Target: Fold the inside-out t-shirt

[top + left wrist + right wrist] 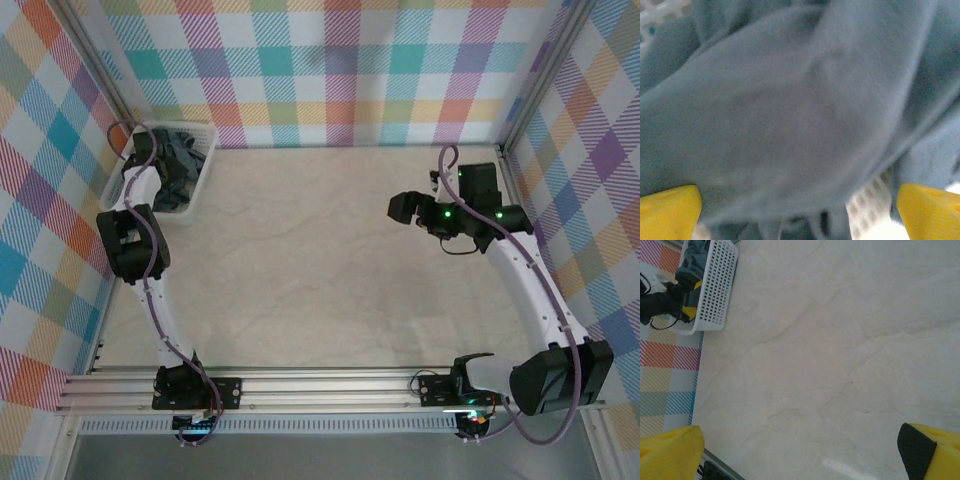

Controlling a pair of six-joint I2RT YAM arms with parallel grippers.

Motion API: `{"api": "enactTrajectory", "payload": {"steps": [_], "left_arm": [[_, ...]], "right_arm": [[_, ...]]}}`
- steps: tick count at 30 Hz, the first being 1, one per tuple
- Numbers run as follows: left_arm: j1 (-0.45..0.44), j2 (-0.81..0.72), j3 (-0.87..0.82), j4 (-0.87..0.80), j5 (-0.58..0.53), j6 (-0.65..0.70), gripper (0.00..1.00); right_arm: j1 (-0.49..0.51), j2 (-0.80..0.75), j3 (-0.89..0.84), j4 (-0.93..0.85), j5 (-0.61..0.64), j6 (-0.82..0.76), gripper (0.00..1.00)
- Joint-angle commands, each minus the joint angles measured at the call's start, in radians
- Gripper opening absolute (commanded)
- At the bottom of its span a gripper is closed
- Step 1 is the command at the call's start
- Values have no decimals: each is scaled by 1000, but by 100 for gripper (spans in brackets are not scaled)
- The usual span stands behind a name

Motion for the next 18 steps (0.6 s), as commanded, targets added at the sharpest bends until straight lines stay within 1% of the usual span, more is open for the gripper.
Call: {"api": "enactTrajectory", "payload": {"steps": [1, 2, 4, 5, 6, 8, 10, 11, 12, 13, 15, 16, 17, 18], "left_arm": [[39, 80, 180, -84, 97, -22, 99], [56, 93, 172, -64, 123, -57, 98], [98, 124, 169, -43, 202, -178, 95], [113, 147, 192, -47, 243, -205, 93], [119, 172, 227, -57, 285, -198, 92], [112, 215, 302, -113, 313, -119, 91], [111, 225, 296, -120, 317, -124, 86], [111, 232, 295, -130, 313, -132, 81], [111, 244, 302, -142, 319, -133, 73], [110, 256, 308, -147, 334, -128, 62], [105, 259, 311, -151, 347, -113, 28], [104, 251, 317, -159, 343, -102, 5], [104, 242, 333, -172, 343, -99, 0], [104, 230, 346, -179, 358, -96, 0]], "right_arm": [[1, -37, 28, -112, -25, -28, 100], [1, -49, 31, -122, -23, -24, 100], [1, -77, 33, -127, -26, -12, 100], [1, -89, 35, -125, -29, -7, 100], [1, -98, 40, -123, -29, -1, 100], [1, -111, 51, -118, -26, 5, 100], [0, -112, 70, -119, -26, 14, 100], [1, -109, 81, -118, -29, 16, 100], [1, -105, 92, -118, -36, 15, 100], [2, -102, 105, -120, -40, 12, 100], [1, -100, 120, -132, -27, 6, 100], [1, -102, 122, -136, -16, 4, 100], [1, -105, 121, -137, -6, 4, 100], [1, -110, 117, -135, 1, 4, 100]]}}
